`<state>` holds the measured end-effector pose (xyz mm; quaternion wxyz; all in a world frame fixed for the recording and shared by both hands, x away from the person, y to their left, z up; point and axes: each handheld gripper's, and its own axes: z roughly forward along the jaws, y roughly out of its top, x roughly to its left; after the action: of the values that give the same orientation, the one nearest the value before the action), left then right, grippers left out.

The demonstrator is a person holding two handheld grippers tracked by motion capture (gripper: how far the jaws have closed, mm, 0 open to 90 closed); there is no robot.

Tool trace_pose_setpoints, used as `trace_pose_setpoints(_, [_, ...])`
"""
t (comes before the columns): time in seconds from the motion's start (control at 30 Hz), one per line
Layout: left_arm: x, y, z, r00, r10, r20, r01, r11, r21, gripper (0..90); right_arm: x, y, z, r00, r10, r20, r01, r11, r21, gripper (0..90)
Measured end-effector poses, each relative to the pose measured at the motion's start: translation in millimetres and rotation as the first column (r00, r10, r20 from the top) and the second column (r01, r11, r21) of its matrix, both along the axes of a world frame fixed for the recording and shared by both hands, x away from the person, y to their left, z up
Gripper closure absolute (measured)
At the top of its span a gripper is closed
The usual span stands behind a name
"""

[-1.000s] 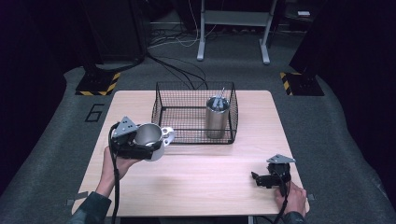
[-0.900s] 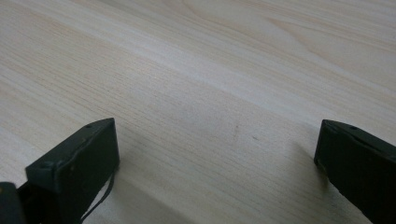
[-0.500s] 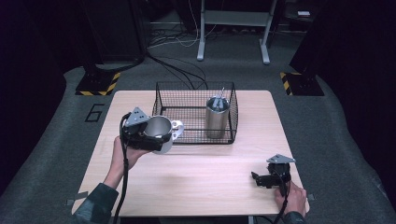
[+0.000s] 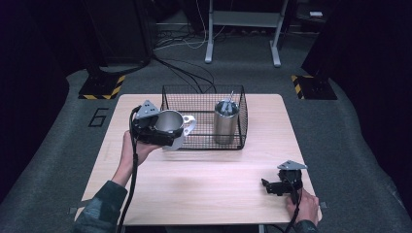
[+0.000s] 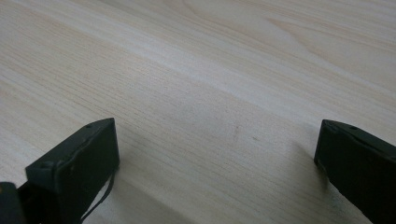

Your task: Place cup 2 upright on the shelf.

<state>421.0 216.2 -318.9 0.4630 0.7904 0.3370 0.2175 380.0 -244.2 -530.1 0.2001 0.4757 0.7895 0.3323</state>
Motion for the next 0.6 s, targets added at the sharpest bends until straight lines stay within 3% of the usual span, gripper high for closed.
trace_pose_setpoints(0.6, [39.3, -9.6, 6.1, 0.9994, 0.034, -0.007, -0.034, 0.9994, 0.008, 6.1, 0.1, 0.1, -0.3, 1.0000, -0.001, 0.005, 0.001, 1.000, 0.002, 0.0])
